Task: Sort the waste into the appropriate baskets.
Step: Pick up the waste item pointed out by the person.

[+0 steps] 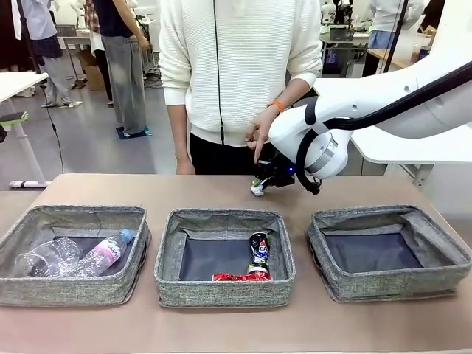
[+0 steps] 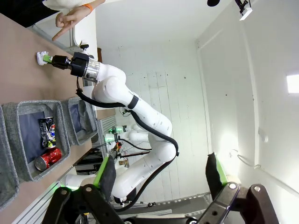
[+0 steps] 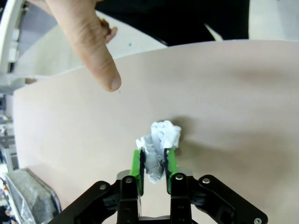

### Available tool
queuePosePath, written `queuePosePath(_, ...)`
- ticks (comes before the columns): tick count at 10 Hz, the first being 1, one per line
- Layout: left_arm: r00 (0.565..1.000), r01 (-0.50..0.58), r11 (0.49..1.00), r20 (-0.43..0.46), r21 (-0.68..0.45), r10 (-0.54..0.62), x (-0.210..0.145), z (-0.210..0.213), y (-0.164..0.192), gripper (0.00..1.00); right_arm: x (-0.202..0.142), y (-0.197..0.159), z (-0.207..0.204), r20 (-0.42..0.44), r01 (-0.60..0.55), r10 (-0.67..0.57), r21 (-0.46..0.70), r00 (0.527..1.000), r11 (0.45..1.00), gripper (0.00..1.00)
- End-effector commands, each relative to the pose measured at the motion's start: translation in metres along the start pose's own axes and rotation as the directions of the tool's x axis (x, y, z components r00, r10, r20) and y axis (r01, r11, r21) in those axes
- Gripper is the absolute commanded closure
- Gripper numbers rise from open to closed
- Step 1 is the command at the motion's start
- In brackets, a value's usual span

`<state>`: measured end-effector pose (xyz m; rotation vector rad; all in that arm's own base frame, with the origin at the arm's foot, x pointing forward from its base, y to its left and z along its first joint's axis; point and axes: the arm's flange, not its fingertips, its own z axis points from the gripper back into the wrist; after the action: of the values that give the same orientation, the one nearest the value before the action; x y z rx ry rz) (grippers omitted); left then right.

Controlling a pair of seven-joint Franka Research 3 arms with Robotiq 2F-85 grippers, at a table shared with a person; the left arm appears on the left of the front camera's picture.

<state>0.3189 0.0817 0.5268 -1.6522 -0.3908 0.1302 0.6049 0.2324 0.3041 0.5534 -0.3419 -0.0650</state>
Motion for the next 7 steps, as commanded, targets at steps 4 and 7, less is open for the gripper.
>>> queuePosePath(4,1.000,0.018,1.000,0.001,-0.019,-0.018,-0.001,-0.001,-0.002,0.00,-0.009,-0.020,0.022,-0.004,0.041,-0.041,0.064,0.999,0.997,1.00)
queuePosePath(7,1.000,0.018,1.000,0.001,-0.019,-0.018,-0.001,-0.001,-0.002,0.00,-0.007,-0.021,0.066,-0.166,0.147,-0.139,0.036,0.976,0.988,1.00)
